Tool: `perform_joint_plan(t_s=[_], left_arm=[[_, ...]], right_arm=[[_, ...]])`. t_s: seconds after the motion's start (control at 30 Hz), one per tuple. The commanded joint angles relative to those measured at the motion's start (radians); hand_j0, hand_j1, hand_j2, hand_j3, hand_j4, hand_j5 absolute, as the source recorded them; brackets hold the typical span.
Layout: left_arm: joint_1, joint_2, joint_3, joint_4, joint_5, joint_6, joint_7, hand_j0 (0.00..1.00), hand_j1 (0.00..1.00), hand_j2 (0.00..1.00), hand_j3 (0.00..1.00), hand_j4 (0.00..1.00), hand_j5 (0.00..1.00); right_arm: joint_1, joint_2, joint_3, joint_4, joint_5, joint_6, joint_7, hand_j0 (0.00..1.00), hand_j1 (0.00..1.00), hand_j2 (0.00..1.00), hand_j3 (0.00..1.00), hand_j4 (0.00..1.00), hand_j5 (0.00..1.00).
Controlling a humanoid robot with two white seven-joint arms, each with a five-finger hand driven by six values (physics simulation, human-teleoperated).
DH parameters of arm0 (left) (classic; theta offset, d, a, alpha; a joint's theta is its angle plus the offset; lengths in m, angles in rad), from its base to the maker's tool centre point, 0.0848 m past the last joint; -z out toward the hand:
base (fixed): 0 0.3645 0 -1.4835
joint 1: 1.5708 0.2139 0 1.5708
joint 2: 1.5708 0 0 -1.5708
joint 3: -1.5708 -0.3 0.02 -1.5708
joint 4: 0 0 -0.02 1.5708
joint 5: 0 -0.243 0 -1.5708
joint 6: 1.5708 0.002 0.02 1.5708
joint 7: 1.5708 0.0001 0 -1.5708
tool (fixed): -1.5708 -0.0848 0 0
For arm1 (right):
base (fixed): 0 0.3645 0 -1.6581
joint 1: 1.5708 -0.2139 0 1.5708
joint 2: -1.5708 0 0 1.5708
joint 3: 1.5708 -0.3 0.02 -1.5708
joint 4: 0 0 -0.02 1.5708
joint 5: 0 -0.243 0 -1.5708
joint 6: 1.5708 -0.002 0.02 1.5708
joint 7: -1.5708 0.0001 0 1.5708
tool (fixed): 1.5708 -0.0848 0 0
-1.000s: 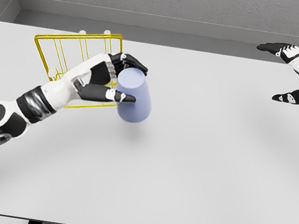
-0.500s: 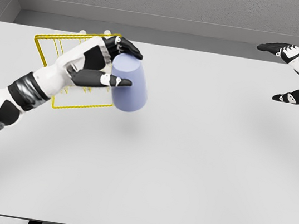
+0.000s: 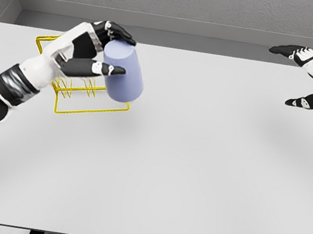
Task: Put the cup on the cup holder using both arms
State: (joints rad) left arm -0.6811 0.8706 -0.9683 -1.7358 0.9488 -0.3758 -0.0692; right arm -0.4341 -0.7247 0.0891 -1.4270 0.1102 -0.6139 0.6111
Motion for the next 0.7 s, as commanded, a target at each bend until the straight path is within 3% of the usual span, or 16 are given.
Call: perform_joint_plan(t_s=[0.0,0.67], left_arm=[[0.0,0.021,0.01,0.001,0.013,0.0,0.0,0.57,0.57,0.57,0.57,0.57,0.57],[-0.023,0.016,0.029,0.084,0.021,0.002,0.0,0.57,0.57,0.57,0.57,0.57,0.57]], right_arm=[[0.002,-0.001,0.0,-0.001,-0.007,0.003,-0.001,1.0,1.0,1.0,1.0,1.0,1.0],[0.006,-0.001,0.0,0.0,-0.007,0.003,-0.001,1.0,1.0,1.0,1.0,1.0,1.0]])
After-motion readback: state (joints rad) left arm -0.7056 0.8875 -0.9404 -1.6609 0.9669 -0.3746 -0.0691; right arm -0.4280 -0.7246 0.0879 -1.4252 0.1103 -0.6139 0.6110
